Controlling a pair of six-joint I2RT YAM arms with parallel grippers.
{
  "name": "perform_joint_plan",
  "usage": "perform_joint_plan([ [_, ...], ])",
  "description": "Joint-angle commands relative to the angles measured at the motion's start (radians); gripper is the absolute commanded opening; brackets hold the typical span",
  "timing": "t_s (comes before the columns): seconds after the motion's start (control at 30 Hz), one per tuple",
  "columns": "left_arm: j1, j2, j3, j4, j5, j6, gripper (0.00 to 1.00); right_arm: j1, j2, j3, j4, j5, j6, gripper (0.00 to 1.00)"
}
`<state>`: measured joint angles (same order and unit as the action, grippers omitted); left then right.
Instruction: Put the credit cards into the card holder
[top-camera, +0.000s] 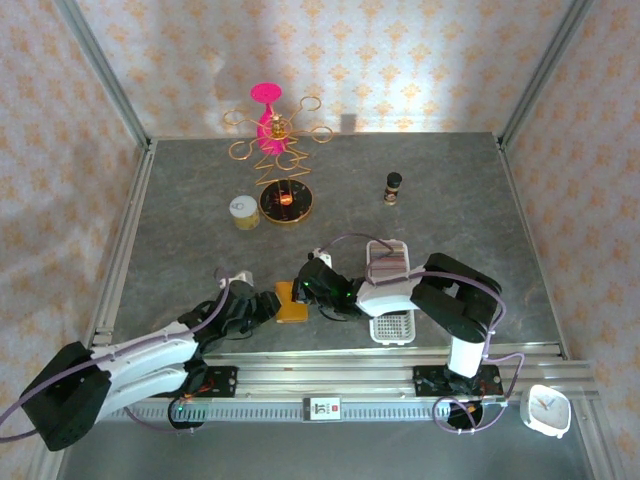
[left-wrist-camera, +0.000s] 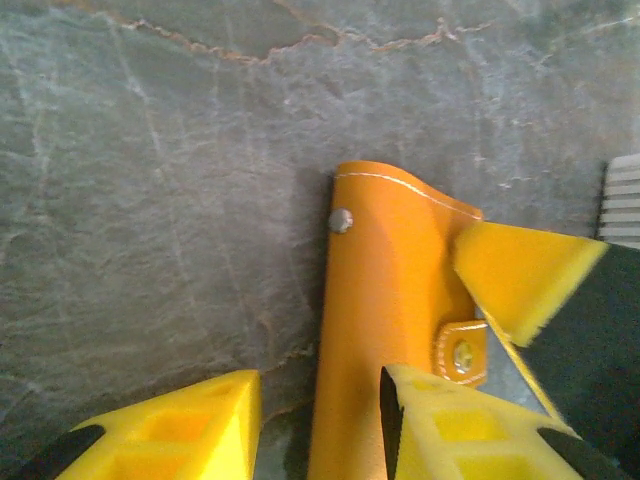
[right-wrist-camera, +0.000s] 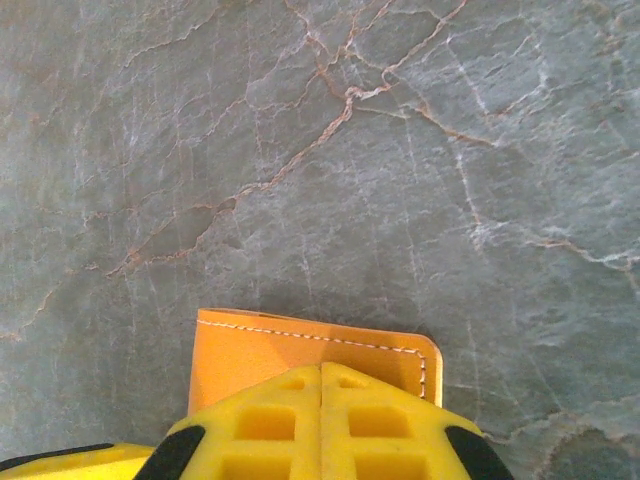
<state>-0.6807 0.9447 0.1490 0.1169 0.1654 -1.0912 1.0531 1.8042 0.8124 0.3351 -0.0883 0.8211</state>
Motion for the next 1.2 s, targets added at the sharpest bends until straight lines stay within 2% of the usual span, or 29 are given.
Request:
perform_joint_plan([
  [0.0,-0.018,0.044,0.018,0.082,-0.014,0.011,0.38,-0.007,-0.007,-0.035,-0.071,0.033,0.017,0.0],
  [0.33,-0.042,0.122,-0.008,0.282,0.066,-0.029,0.38,-0.007,-0.017,-0.048,-0.06,0.04,0.033,0.0],
  [0.9,-0.045,0.197,0.009,0.421,0.114,-0.063,0.36,-0.008,-0.044,-0.084,-0.018,0.041,0.073,0.0],
  [1.17,-0.046,0.201,0.013,0.494,0.103,-0.096,0.15,-0.008,-0.106,-0.108,0.018,0.051,0.085,0.0],
])
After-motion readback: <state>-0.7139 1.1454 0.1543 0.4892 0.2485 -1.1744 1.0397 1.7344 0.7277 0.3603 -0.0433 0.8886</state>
